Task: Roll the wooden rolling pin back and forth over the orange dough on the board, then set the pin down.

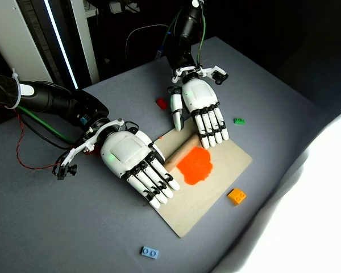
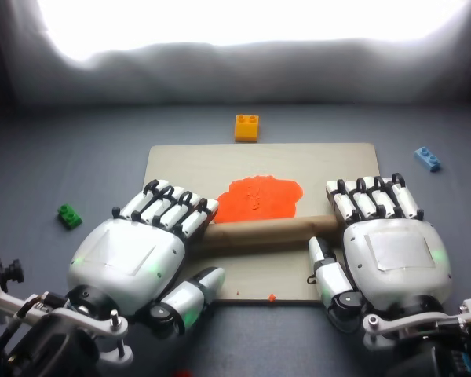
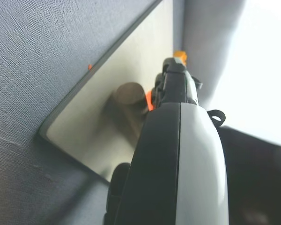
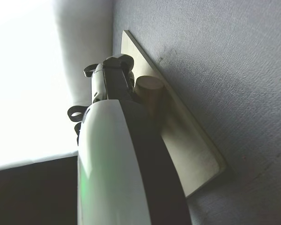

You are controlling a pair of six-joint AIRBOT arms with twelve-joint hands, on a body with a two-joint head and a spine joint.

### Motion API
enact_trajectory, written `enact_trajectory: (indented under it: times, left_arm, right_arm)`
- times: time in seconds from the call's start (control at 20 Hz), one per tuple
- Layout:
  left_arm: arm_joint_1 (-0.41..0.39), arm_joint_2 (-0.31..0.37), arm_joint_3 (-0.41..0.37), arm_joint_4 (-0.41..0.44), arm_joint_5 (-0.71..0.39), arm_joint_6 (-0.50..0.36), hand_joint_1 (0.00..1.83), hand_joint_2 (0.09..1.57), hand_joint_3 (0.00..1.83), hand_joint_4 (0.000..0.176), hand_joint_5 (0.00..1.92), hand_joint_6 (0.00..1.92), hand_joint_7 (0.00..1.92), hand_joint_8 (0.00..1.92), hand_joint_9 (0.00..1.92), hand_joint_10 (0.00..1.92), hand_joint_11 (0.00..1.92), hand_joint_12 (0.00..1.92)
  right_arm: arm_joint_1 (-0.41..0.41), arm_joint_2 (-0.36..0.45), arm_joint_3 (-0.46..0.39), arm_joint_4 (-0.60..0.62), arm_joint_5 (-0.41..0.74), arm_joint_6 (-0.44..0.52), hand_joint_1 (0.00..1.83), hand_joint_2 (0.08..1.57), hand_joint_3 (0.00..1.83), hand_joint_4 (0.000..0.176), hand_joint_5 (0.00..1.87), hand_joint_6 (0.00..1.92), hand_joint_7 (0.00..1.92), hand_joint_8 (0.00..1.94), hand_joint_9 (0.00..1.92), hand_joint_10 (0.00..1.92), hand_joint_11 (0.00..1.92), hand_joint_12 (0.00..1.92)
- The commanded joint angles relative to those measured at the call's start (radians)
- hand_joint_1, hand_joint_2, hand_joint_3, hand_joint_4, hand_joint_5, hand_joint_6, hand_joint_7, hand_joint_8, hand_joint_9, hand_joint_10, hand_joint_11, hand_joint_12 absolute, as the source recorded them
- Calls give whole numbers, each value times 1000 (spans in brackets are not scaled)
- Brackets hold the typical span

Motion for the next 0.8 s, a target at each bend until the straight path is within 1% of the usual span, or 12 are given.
enact_trajectory:
  times: [0.0,0.15,0.35,0.4,0.6,0.75]
  left_arm:
    - [2,10,-5,50,-92,4,0,1500,0,0,153,3,179,0,103,2,0,127]
    - [3,16,-13,52,-92,4,0,1504,2,0,157,3,185,2,105,2,0,121]
    - [6,26,-31,59,-92,4,0,1507,1,0,138,0,175,0,100,0,0,87]
    - [7,28,-34,60,-92,4,0,1505,1,0,136,0,167,0,92,0,0,70]
    - [16,38,-55,65,-92,4,0,1505,0,0,157,5,188,4,112,6,0,123]
    - [18,40,-59,73,-92,4,0,1504,0,0,136,0,163,1,92,1,0,73]
  right_arm:
    - [-5,6,-6,-59,89,-12,0,1571,94,0,290,4,321,3,252,4,0,566]
    - [-5,6,-7,-59,90,-14,0,1571,97,0,307,8,337,4,267,5,0,617]
    - [-9,8,-19,-59,98,-21,0,1571,86,0,291,5,327,3,264,3,0,581]
    - [-9,9,-22,-59,100,-23,0,1571,86,0,295,5,329,3,266,3,0,604]
    - [-10,15,-44,-60,108,-36,0,1571,75,0,300,5,336,3,268,4,0,620]
    - [-15,19,-50,-60,114,-43,0,1571,79,0,312,7,339,2,265,1,0,606]
